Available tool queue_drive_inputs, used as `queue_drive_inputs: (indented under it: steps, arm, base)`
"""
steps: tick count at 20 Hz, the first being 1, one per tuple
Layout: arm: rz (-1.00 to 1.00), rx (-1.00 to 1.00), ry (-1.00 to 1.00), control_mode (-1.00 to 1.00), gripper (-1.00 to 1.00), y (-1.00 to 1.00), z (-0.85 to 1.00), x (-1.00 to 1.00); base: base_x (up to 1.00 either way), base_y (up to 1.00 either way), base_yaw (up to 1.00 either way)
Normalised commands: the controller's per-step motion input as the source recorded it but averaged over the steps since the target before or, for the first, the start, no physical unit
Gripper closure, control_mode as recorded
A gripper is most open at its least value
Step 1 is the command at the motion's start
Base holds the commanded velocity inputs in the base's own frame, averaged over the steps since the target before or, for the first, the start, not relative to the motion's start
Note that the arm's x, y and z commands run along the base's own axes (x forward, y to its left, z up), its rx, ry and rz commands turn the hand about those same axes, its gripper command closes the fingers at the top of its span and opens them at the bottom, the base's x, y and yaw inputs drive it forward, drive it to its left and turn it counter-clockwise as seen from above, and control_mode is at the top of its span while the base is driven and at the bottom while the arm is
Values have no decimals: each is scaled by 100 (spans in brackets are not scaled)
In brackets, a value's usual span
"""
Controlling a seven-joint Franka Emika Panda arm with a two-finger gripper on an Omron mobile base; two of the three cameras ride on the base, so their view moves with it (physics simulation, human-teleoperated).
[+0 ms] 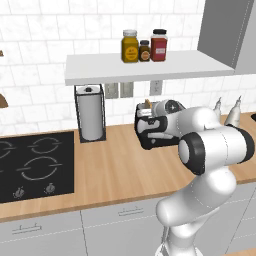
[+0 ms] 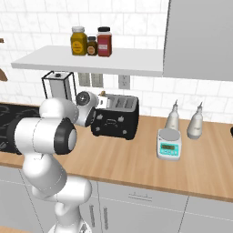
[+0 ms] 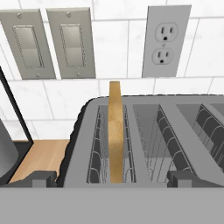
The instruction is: Start the toaster. Once the lever pops up, take the bread to the plate on the dining counter.
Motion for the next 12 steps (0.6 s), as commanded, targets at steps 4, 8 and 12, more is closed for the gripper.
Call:
queue_drive_inputs:
  steps: [4, 8, 12]
  arm:
    - [0, 0, 0, -100, -100, 0, 0, 0]
    - [0, 0, 0, -100, -100, 0, 0, 0]
    - [0, 0, 0, -100, -100, 0, 0, 0]
  base:
    - [0, 0, 0]
    - [0, 0, 0]
    - [0, 0, 0]
